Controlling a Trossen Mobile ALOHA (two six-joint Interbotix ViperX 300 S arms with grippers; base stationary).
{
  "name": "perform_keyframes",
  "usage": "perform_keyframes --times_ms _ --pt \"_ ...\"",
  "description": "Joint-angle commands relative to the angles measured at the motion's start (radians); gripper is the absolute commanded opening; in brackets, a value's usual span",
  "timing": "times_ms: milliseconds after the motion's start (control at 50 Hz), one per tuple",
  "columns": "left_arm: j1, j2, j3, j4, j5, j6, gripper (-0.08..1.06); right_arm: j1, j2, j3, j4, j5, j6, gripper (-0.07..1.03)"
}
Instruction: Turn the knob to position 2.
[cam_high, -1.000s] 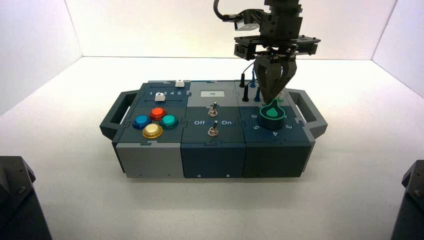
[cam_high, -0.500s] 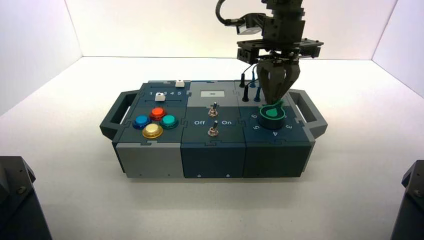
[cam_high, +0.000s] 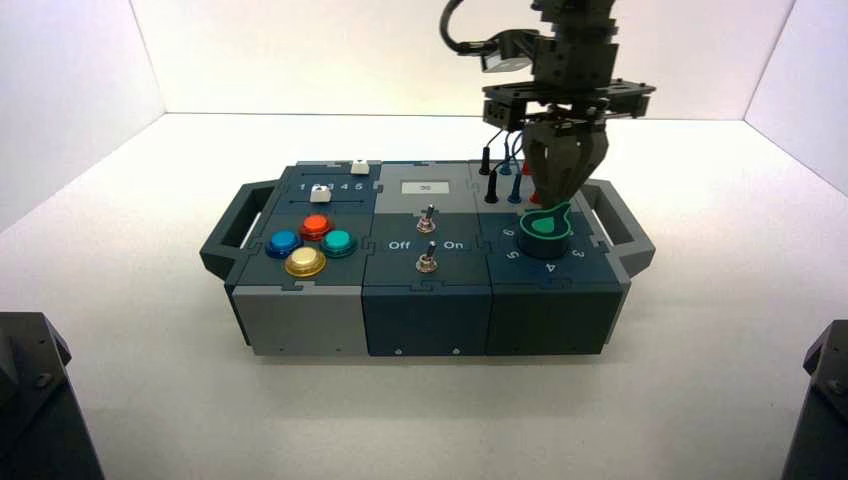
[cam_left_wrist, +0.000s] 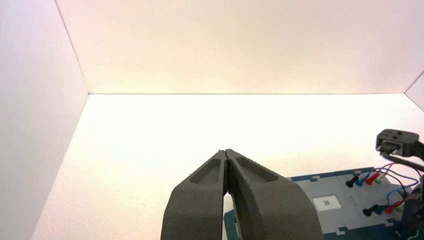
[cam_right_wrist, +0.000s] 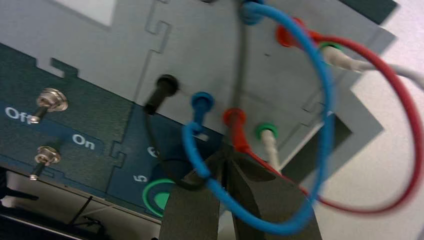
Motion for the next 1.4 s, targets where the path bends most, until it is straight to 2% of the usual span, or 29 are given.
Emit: perform_keyframes --times_ms 20,1400 --pt "-0.008 0.006 -0.023 -0.002 -0.006 0.002 -0.03 -0.018 -0.044 -0.005 -0.009 -0.002 0.003 -0.02" --pt "-0.009 0.005 -0.021 -0.002 -0.006 0.003 -0.03 -0.018 -0.06 0.032 -0.003 0.0 0.005 -0.02"
